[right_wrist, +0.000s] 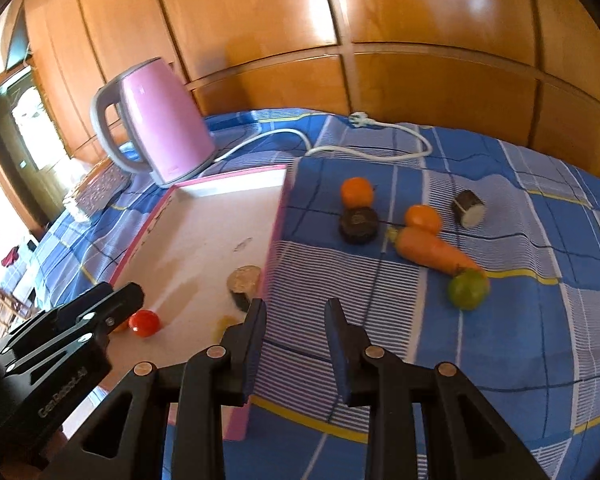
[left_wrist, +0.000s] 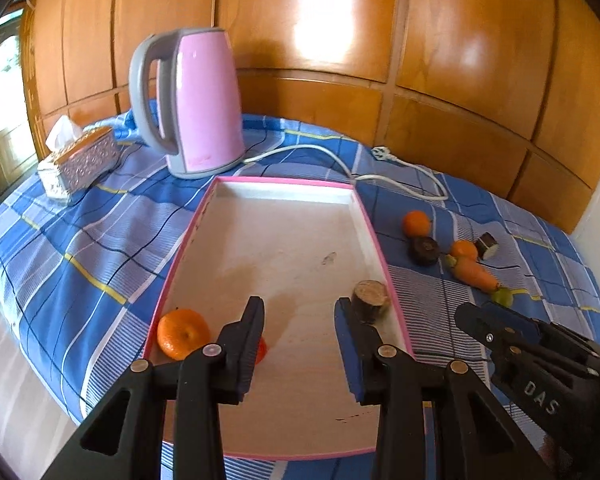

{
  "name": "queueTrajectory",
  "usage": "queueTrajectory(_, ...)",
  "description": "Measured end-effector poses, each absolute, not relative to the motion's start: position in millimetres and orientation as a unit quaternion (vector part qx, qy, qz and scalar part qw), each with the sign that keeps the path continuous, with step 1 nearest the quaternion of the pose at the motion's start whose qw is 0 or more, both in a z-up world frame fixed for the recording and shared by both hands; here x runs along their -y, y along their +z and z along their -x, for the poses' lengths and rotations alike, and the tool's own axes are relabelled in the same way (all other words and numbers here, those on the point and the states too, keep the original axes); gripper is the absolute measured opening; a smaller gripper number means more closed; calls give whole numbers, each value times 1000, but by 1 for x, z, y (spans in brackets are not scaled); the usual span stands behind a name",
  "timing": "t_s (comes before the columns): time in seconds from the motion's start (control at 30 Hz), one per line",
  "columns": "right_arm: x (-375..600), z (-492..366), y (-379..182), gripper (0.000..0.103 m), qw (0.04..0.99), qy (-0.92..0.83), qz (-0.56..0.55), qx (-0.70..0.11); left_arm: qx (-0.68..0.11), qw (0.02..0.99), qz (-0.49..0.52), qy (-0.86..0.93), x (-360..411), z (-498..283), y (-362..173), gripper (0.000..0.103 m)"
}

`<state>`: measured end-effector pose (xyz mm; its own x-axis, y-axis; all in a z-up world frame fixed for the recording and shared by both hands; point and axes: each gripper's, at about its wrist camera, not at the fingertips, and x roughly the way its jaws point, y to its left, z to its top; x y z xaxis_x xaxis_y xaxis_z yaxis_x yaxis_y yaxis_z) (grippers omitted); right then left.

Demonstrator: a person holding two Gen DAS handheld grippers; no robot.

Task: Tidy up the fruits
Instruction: 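Lower the yellow potato into the tray and open the right tool, then move right tool to the green lime and close on it while left tool withdraws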

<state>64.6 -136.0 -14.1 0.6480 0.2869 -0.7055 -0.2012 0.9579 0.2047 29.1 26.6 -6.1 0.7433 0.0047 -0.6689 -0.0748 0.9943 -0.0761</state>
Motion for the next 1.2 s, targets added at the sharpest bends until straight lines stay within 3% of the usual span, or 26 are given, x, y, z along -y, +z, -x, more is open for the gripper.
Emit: queueTrajectory(1.2,257,-74,-59,33,893,18,-137,-428,-395,916,-1,-67,47,-44,-24,37)
